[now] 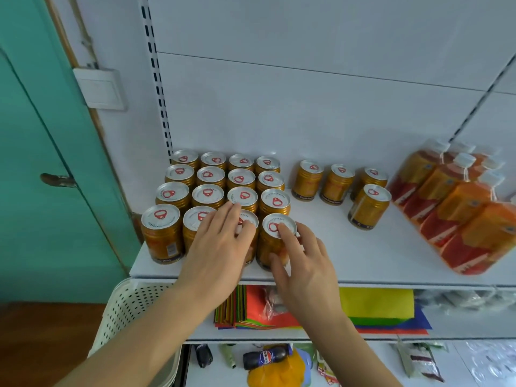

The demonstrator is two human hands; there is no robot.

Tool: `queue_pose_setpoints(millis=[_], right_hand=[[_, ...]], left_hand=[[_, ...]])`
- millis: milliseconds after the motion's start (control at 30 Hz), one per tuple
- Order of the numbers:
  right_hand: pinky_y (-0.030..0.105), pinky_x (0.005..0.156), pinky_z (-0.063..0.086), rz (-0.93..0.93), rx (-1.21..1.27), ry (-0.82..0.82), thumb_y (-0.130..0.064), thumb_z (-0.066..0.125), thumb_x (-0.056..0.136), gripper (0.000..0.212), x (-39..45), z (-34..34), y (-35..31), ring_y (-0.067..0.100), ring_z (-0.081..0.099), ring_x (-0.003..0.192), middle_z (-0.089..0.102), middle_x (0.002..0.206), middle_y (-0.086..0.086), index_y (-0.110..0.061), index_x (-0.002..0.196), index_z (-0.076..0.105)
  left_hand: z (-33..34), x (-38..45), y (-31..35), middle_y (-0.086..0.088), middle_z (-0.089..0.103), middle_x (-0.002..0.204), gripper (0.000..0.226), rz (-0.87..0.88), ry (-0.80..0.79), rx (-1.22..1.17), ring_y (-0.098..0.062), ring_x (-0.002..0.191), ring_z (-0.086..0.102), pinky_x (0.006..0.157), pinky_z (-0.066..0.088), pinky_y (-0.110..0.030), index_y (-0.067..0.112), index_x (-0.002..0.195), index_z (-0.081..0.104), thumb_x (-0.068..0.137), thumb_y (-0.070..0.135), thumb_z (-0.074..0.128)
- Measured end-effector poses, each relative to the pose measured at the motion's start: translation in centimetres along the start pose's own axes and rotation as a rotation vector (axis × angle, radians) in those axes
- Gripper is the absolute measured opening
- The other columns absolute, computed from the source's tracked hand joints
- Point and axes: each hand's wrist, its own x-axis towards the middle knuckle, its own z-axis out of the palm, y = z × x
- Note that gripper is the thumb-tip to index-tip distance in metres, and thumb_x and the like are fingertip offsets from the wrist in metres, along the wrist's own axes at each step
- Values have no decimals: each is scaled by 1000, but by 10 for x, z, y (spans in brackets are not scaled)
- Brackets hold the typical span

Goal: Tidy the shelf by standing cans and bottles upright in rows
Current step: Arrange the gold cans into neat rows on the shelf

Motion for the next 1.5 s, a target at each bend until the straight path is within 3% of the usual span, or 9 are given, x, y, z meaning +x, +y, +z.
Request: queue_pose_setpoints(millis=[367, 533, 700, 800, 900, 1100, 1200, 1333, 1500], right_hand=[[48, 96, 60, 3, 52, -47, -33, 75, 95, 60, 8, 2, 5, 32, 57, 128, 53, 152, 9, -23, 150, 51], [37, 127, 31, 80, 255, -264, -61, 60, 92, 97, 18, -5, 20, 16, 18, 161, 15, 177, -4, -41, 168, 2], [23, 121, 32, 101, 364, -324, -41, 68, 97, 99, 21, -3, 22, 10, 34, 154, 34, 170, -10, -36, 170, 1], [35, 123, 39, 96, 353, -313, -37, 71, 97, 98, 20, 0, 24, 12, 36, 154, 36, 170, -8, -34, 170, 5], [40, 122, 41, 85, 345, -319, -38, 71, 97, 98, 21, -1, 25, 12, 36, 154, 37, 169, -8, -35, 170, 6], [1, 114, 12, 61, 318, -337, -60, 59, 102, 90, 23, -24, 29, -17, 13, 148, 22, 163, -28, -45, 166, -2], [19, 125, 15, 53, 164, -224, -67, 44, 105, 79, 37, -33, 59, 3, 17, 159, 27, 172, -13, -28, 170, 20], [48, 127, 31, 81, -16, -106, -57, 50, 105, 69, 76, -41, 112, 30, 34, 155, 49, 161, 7, -12, 157, 49], [54, 122, 35, 59, -243, -228, -56, 54, 96, 66, 134, -45, 156, 41, 39, 147, 59, 145, 14, -15, 147, 57]], left_hand=[[-4, 10, -9, -21, 56, 150, 54, 57, -28, -19, -40, 143, 50, 116, 45, -54, 12, 130, 54, 88, 33, 80], [-2, 14, -13, -12, 42, 165, 78, 43, -52, -1, -33, 154, 38, 122, 38, -52, 11, 160, 40, 97, 52, 62], [4, 15, -12, -13, 47, 162, 64, 45, -53, 27, -33, 153, 39, 122, 37, -54, 10, 157, 46, 107, 49, 35], [6, 16, -13, -15, 51, 159, 66, 46, -63, 35, -35, 150, 43, 120, 40, -55, 8, 154, 50, 106, 48, 28], [7, 17, -13, -16, 53, 157, 62, 50, -63, 37, -36, 149, 44, 119, 41, -56, 7, 152, 52, 105, 47, 43], [-5, 32, -2, -12, 55, 154, 71, -2, -86, 2, -34, 146, 48, 117, 41, -59, 13, 151, 55, 105, 57, 24], [-16, 56, 10, -7, 46, 162, 75, 16, -96, -40, -30, 153, 37, 122, 33, -57, 18, 158, 45, 104, 59, 14], [-27, 100, 29, 0, 35, 168, 71, 35, -130, -82, -23, 158, 24, 127, 22, -51, 22, 163, 32, 106, 58, 9], [-6, 176, 52, -5, 36, 166, 66, 102, -197, -12, -27, 154, 29, 124, 26, -50, 19, 161, 32, 108, 58, 31]])
